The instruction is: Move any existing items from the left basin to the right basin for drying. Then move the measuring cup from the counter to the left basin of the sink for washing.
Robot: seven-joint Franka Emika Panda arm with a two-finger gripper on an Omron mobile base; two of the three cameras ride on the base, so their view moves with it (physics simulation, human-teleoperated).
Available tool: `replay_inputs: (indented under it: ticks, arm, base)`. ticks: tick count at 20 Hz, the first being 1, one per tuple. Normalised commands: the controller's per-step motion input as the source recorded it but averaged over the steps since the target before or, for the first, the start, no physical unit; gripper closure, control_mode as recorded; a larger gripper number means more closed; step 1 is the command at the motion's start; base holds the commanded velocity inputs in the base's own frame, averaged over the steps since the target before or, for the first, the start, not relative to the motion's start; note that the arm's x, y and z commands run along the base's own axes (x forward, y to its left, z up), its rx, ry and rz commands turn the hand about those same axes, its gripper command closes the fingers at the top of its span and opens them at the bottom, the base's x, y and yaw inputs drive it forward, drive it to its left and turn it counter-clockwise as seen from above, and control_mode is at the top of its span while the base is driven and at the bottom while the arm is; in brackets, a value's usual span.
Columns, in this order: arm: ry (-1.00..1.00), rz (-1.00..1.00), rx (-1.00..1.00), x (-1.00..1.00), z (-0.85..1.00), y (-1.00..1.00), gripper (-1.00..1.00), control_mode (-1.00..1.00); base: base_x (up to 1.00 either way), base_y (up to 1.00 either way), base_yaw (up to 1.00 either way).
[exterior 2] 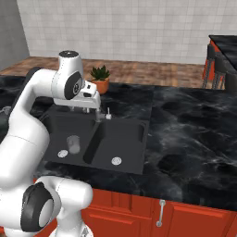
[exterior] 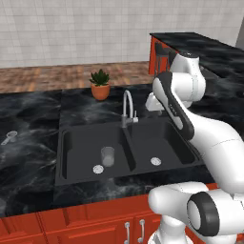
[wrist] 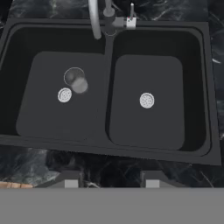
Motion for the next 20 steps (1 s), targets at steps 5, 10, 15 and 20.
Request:
replay_inputs:
  ticks: [5,10,15,20]
  arm:
    - [0.00,0.00,0.00,0.00,0.00,0.00,-1.00,1.00]
    - [0.00,0.00,0.00,0.00,0.00,0.00,-1.00,1.00]
    - [0.00,0.00,0.00,0.00,0.00,0.00,-1.00,1.00]
    - [0.00,0.00,0.00,0.00,0.00,0.00,-1.00,1.00]
  base:
    - [0.02,0.22,-0.01]
    - [0.06,0.69,-0.05]
    - [0.12,0.78,-0.05]
    - [0.20,0.76,-0.05]
